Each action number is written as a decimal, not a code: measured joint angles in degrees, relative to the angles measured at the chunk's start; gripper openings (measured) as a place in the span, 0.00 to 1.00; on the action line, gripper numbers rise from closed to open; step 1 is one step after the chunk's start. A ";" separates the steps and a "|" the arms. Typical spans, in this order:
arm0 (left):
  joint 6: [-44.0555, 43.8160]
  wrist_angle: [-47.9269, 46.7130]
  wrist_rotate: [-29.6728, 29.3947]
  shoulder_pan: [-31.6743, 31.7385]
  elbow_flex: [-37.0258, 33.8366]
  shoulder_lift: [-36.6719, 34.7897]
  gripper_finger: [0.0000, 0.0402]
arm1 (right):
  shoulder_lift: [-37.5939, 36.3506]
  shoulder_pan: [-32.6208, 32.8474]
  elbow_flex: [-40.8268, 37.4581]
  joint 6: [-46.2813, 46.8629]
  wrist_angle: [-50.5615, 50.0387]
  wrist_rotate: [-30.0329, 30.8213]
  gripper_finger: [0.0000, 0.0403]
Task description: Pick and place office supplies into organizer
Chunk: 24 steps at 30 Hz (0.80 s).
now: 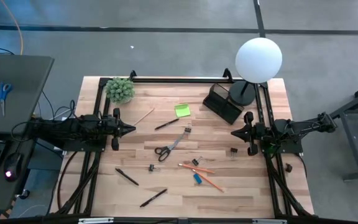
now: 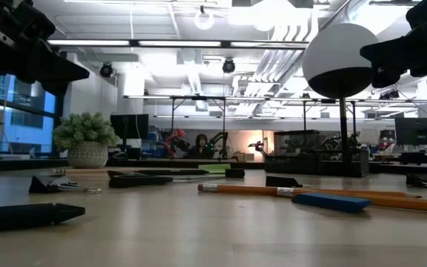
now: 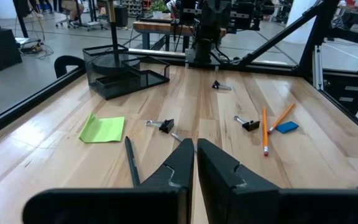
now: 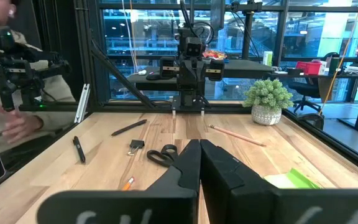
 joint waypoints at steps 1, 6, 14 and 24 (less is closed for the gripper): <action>0.00 0.00 0.00 0.00 -0.01 0.00 0.03 | 0.00 0.00 -0.02 0.00 0.00 0.00 0.00; 0.00 0.00 0.00 -0.01 -0.02 0.00 0.03 | 0.01 -0.01 0.00 0.00 0.00 0.00 0.00; 0.00 2.56 0.00 -0.01 0.00 0.00 0.03 | 0.01 0.00 -0.01 0.00 0.00 0.01 0.00; -1.51 4.36 0.00 0.00 0.00 0.00 0.03 | 0.02 -0.01 0.00 0.00 0.00 0.01 0.00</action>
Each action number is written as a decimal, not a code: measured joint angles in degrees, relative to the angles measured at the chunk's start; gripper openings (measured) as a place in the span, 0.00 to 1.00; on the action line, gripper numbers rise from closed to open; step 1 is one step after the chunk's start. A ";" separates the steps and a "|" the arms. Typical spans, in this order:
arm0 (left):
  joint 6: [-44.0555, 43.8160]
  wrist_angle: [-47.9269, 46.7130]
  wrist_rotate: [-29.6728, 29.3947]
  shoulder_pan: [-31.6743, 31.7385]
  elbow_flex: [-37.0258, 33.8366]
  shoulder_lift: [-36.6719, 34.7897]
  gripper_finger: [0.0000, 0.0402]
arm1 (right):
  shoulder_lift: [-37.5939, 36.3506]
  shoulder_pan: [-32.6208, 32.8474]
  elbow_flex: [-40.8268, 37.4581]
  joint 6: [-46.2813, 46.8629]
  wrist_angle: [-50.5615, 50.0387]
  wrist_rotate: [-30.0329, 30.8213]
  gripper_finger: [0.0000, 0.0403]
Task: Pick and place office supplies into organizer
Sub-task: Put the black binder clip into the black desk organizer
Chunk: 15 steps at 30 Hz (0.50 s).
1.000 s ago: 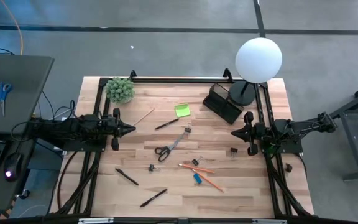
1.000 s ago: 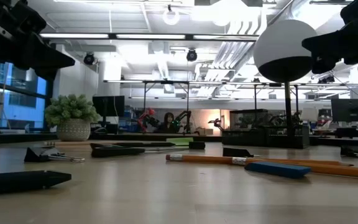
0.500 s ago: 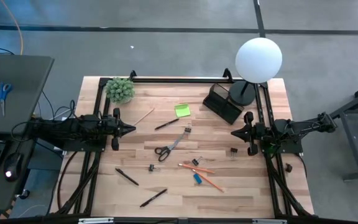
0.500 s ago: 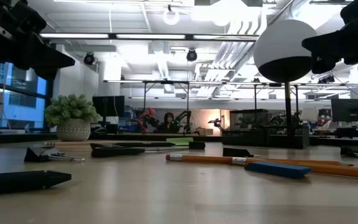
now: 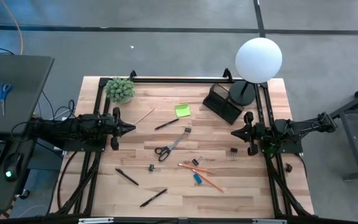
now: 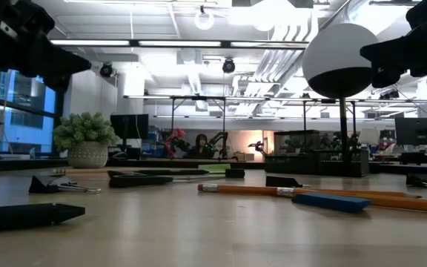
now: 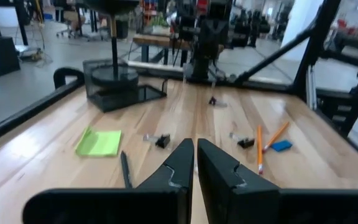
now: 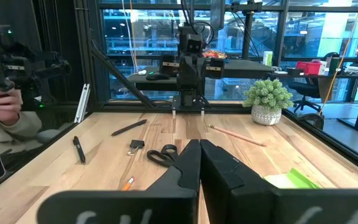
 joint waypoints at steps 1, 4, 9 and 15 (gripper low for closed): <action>0.00 1.01 0.00 -0.02 0.00 0.00 0.03 | 0.00 0.00 0.00 0.02 0.00 -0.01 0.00; 0.00 4.02 0.00 0.00 0.00 0.00 0.03 | -0.02 0.01 -0.01 0.00 0.00 -0.01 0.00; -0.02 8.55 0.00 0.00 0.00 -0.01 0.03 | -0.01 0.00 -0.02 -0.34 -0.01 0.02 0.00; -0.02 14.79 -1.97 0.00 -0.02 -0.02 0.03 | 0.00 0.01 0.00 -13.44 0.27 3.48 0.00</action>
